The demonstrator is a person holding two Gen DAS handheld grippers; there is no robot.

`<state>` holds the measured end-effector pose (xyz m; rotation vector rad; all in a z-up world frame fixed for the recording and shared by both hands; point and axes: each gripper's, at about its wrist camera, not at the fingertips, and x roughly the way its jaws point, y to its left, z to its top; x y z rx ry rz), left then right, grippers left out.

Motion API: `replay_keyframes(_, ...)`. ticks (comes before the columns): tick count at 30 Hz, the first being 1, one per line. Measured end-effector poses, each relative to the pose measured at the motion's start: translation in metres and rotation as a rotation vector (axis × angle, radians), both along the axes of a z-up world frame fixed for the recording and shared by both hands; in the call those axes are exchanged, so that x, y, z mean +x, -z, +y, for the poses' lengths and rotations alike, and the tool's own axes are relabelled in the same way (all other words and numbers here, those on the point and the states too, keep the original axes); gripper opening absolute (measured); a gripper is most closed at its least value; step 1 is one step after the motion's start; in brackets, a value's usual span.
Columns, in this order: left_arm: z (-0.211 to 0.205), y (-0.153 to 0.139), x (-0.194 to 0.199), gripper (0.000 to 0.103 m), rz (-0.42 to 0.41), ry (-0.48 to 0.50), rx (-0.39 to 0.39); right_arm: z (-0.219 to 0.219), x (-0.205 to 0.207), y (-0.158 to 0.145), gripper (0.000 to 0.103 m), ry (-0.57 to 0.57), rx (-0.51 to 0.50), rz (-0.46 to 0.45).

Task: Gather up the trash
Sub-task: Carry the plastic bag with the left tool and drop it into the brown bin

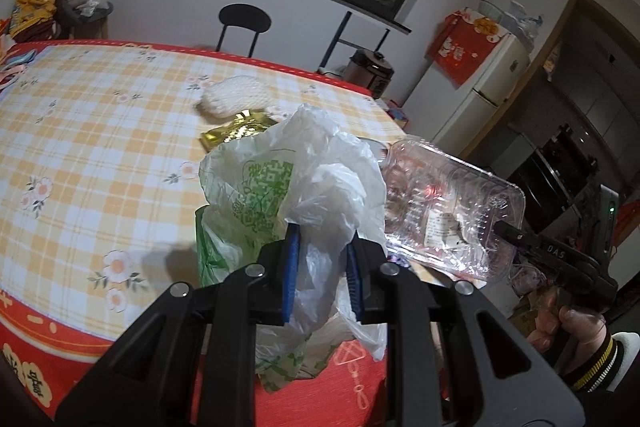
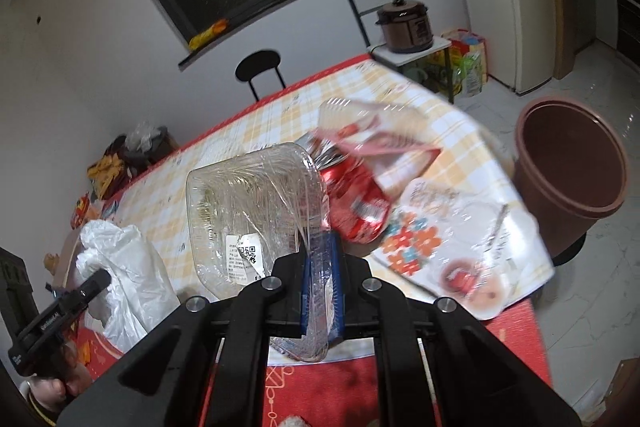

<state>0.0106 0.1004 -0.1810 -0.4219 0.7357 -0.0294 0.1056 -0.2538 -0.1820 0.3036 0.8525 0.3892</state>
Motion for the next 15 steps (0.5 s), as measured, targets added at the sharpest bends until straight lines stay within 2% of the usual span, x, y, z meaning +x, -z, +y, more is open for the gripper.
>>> replay_keyframes(7, -0.052, -0.007, 0.027, 0.024, -0.007, 0.081, 0.025, -0.061, 0.001, -0.003, 0.01, 0.078, 0.021, -0.02)
replay_keyframes(15, -0.14, -0.022, 0.067, 0.024, -0.013, 0.148, 0.055, -0.166, 0.024, -0.006, 0.01, 0.184, 0.07, -0.037)
